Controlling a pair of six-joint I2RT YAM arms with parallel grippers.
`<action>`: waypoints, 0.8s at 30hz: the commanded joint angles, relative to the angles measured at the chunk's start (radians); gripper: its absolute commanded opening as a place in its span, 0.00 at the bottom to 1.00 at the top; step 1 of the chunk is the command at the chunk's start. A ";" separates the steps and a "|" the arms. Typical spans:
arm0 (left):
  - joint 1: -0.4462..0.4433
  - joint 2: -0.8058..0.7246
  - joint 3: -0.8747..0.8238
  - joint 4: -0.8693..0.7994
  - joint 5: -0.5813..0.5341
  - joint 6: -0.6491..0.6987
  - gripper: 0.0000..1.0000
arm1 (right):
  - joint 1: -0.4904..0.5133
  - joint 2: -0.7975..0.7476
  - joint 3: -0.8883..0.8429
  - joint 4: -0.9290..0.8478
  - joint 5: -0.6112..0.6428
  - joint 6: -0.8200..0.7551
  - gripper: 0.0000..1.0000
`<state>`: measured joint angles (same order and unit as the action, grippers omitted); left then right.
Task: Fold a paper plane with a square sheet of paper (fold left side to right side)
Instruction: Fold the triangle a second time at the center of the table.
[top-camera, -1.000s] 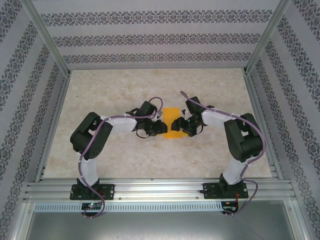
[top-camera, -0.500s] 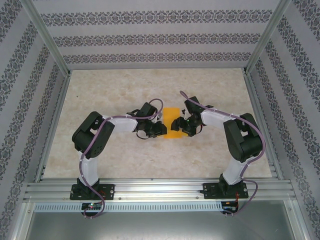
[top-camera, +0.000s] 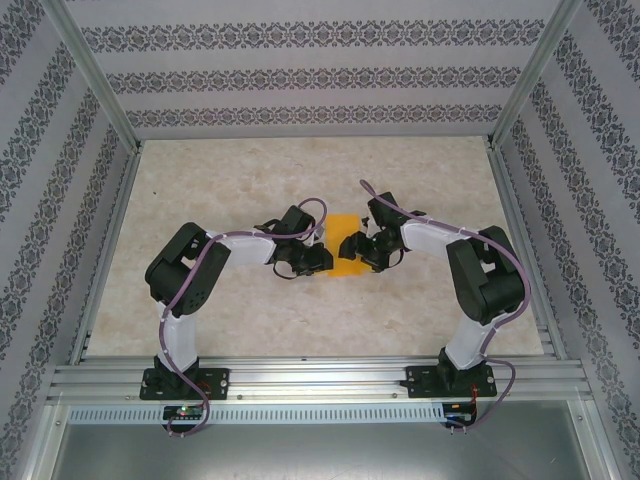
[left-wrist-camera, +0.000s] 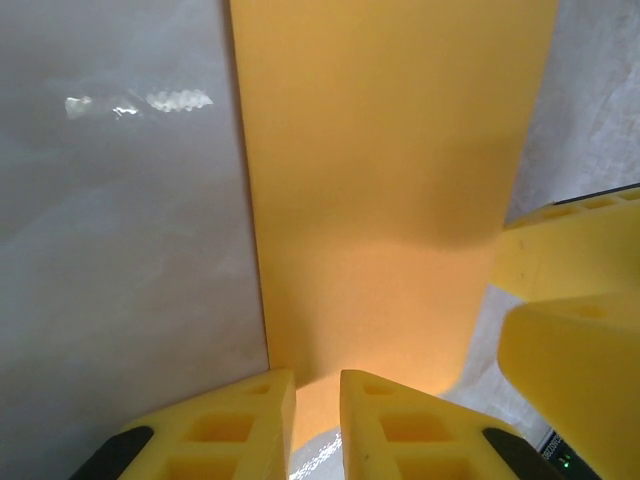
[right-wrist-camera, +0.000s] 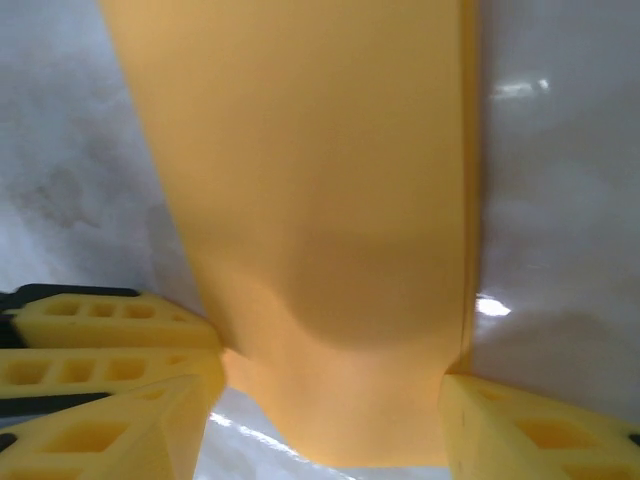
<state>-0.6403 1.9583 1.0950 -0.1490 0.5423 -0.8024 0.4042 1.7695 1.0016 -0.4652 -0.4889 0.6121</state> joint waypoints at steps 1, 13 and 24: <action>-0.019 0.027 -0.001 -0.011 -0.022 0.006 0.21 | 0.012 -0.019 0.009 0.065 -0.057 0.018 0.63; -0.018 0.027 -0.001 -0.011 -0.021 0.008 0.21 | -0.008 -0.005 0.026 0.086 -0.046 0.002 0.64; -0.018 0.027 0.003 -0.017 -0.022 0.014 0.21 | -0.053 0.078 0.107 0.137 -0.110 -0.055 0.65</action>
<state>-0.6426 1.9583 1.0950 -0.1490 0.5404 -0.8021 0.3592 1.8229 1.0718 -0.3637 -0.5583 0.5941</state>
